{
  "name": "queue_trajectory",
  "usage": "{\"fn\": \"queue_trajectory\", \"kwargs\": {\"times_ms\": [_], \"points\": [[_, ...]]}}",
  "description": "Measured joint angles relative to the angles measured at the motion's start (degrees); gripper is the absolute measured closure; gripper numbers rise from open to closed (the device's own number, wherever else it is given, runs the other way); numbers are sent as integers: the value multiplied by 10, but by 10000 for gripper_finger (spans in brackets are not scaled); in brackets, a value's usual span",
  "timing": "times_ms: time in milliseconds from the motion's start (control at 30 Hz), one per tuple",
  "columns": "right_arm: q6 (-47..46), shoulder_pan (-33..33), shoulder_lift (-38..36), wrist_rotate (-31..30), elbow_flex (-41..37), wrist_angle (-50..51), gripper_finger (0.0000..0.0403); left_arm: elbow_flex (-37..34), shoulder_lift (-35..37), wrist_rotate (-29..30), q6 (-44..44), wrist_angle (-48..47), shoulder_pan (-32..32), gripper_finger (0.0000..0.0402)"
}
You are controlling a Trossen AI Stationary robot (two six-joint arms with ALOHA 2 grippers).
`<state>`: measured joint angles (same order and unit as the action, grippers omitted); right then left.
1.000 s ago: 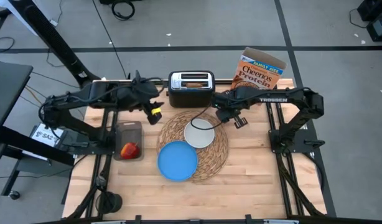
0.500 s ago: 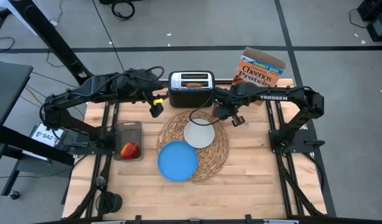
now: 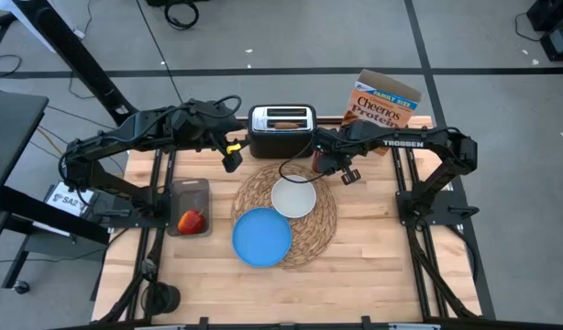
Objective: Arrange a breakfast setting
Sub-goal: Move the red cup to the top right of the table
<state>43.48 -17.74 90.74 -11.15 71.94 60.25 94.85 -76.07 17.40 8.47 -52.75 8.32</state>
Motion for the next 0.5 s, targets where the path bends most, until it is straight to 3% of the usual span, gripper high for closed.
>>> {"fn": "queue_trajectory", "kwargs": {"times_ms": [267, 500], "points": [[-4, 0, 0, -4, 7, -7, 305, 0, 0, 0, -1, -11, 0, 177], [-9, -5, 0, -12, 44, -6, 297, 0, 0, 1, -1, -16, 9, 177]]}}
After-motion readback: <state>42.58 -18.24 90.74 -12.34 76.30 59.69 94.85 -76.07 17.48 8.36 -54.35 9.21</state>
